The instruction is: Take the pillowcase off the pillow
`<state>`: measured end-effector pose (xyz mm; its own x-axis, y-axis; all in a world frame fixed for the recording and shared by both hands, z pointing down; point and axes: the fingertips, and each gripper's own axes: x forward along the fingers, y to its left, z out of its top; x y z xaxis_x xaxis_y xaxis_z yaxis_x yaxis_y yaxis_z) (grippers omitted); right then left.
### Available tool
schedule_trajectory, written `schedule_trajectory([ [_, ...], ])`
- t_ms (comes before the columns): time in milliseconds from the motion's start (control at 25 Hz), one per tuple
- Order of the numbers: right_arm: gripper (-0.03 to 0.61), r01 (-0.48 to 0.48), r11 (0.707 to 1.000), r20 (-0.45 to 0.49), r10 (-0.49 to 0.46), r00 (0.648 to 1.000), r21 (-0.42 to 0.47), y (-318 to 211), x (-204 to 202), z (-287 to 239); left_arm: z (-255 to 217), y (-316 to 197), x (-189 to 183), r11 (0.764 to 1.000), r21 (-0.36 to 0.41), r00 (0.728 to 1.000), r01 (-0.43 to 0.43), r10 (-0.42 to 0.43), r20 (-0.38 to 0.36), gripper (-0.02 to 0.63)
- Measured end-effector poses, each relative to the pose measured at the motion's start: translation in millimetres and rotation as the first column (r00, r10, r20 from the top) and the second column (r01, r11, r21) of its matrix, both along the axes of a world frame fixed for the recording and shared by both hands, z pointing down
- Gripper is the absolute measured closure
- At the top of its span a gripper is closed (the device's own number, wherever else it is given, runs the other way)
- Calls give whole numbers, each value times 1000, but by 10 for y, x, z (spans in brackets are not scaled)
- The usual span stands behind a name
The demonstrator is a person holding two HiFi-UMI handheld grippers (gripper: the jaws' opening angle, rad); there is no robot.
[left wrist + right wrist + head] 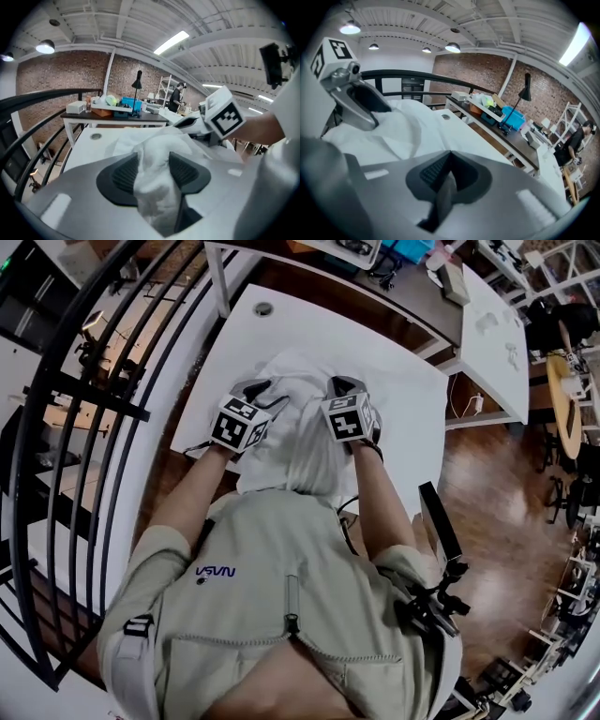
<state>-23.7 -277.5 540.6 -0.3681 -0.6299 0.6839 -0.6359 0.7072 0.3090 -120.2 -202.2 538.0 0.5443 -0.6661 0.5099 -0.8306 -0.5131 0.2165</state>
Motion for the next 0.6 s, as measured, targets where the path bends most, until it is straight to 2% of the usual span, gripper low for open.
schedule_trajectory([
  [40,572,7,1000,1,-7,1000,-1,12,-8,-6,80,-9,31,999,-34,1000,-5,4,-1,417],
  [80,572,15,1000,4,-15,1000,-2,23,-17,-21,115,3,53,999,-49,1000,-9,9,-4,474],
  [200,571,41,999,48,-40,998,-24,42,-36,-141,62,75,86,999,-29,1000,-19,19,3,568],
  [240,556,56,998,84,-53,995,-35,49,-57,-213,26,99,96,1000,-18,1000,-25,25,6,577],
  [320,479,117,992,174,-109,979,-39,85,-169,-449,-52,152,130,999,4,999,-43,43,12,583],
  [400,430,202,979,254,-196,947,0,161,-368,-786,-128,218,197,997,28,997,-69,68,23,584],
  [440,430,242,970,278,-240,930,29,203,-479,-952,-161,258,243,996,41,996,-84,83,32,586],
  [520,414,317,946,293,-325,899,75,294,-724,-1178,-224,358,346,991,64,992,-120,116,51,588],
  [600,399,390,917,259,-398,880,83,380,-978,-1197,-297,467,443,985,85,987,-153,148,66,588],
])
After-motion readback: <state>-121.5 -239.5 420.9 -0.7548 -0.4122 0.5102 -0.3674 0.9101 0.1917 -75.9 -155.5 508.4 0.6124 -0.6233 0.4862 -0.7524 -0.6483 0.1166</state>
